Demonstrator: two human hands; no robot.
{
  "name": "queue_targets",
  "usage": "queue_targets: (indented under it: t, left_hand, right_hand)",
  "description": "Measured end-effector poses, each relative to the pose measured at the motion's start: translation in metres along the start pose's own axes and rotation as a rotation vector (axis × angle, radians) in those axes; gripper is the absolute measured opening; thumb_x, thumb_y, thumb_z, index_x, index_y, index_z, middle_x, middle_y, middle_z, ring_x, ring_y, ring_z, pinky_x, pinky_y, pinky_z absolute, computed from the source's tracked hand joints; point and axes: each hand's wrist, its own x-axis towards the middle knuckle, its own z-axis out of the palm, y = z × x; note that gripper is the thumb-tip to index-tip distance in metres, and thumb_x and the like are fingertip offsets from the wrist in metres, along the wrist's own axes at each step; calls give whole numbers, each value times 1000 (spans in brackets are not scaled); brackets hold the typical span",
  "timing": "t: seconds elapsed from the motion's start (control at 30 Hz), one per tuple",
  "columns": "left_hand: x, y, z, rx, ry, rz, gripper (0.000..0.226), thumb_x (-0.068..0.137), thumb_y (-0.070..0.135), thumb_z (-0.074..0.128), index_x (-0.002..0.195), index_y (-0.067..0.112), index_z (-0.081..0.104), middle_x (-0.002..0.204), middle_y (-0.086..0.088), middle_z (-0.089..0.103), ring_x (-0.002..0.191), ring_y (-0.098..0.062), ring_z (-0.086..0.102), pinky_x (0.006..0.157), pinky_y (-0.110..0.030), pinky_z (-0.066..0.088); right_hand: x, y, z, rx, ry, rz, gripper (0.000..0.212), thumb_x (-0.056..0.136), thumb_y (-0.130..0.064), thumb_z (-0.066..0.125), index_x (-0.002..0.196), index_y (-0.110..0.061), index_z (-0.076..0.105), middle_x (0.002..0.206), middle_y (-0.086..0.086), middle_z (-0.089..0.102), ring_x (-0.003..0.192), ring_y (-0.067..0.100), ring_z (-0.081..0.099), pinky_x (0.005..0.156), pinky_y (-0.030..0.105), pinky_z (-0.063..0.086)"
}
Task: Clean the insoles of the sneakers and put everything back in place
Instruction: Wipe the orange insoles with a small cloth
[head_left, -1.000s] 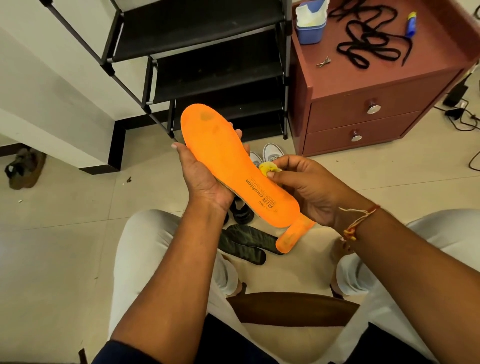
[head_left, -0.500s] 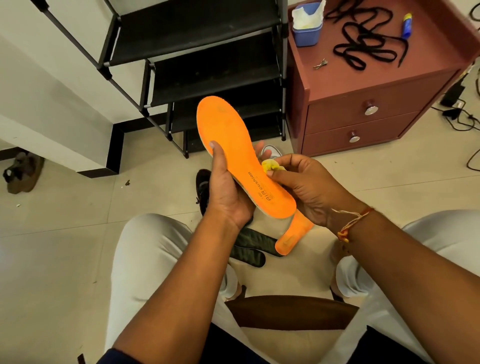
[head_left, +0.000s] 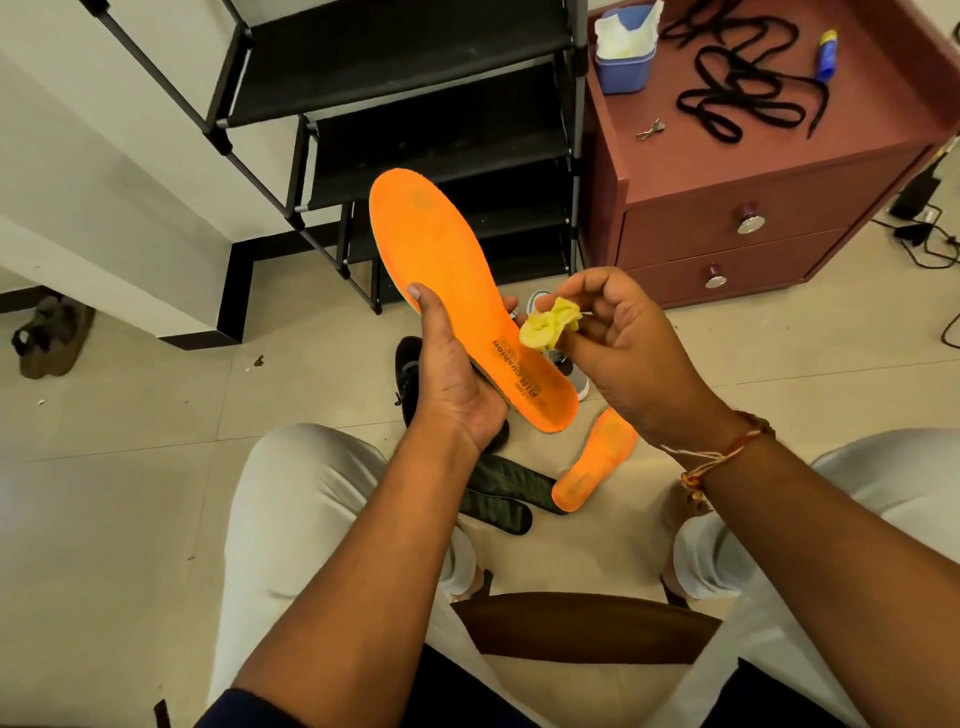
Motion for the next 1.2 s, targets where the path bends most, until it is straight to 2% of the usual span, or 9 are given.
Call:
queue_targets:
  t: [0.1,0.17,0.3,0.43,0.57,0.7,0.87,1.1,1.2]
  left_hand:
    - [0,-4,1,7,-33,-13,101,87,84,28,131,-1,61,101,-14,70,98,-31,65,99,-51,51]
    - [0,-6,1,1,-49,-15,100,87,84,27,129,0,62,103,-16,69,102,-33,64,104,-54,47]
    - [1,-9,0,-29,-105,-34,98,86,85,29,130,4,62,109,-19,67,109,-35,61,109,-56,43]
    - [-1,-11,1,-24,-138,-72,101,83,87,30,128,4,63,112,-19,66,109,-35,63,108,-57,44]
    - [-3,-9,3,20,-153,-79,99,84,87,25,111,1,67,98,-17,70,96,-31,68,99,-50,52]
    - [-4,-7,3,5,-161,-76,98,85,86,26,111,2,68,101,-16,70,95,-30,69,89,-45,58]
    - [-6,-9,5,-48,-231,-106,97,85,87,27,120,5,67,123,-22,60,119,-37,57,111,-53,42]
    - [-13,-22,9,-10,-293,-137,90,90,81,24,128,11,65,142,-25,55,135,-39,51,117,-56,34]
    - [-11,-19,7,-4,-282,-142,98,87,85,24,134,6,59,140,-26,56,132,-39,53,116,-55,36]
  right_hand:
    - [-1,4,1,-106,-20,-7,23,91,-2,67,105,-19,59,108,4,71,100,16,71,89,42,58]
    - [0,6,0,-209,-15,-35,20,91,-5,68,103,-19,63,102,-2,71,97,14,70,87,42,58]
    - [-2,6,1,-422,-9,-132,24,92,-3,65,107,-21,65,104,-23,67,102,0,65,87,19,55]
    - [-5,7,4,-588,83,-250,19,91,-7,68,104,-19,74,103,-14,69,95,-8,62,84,7,49]
    - [-4,10,6,-673,49,-341,19,89,-15,71,107,-13,77,111,0,72,101,7,65,89,24,56]
    - [-4,10,6,-743,-49,-302,33,85,-28,78,114,-13,76,119,2,68,105,16,65,90,34,58]
    - [-3,8,7,-801,-42,-378,18,86,-20,75,102,-11,79,112,3,71,104,20,66,90,34,56]
    - [1,7,2,-784,63,-362,13,90,-15,70,101,-13,77,103,0,73,95,18,67,84,42,56]
    - [-2,7,10,-808,-23,-393,18,90,-12,65,101,-15,78,105,0,72,97,21,67,84,43,56]
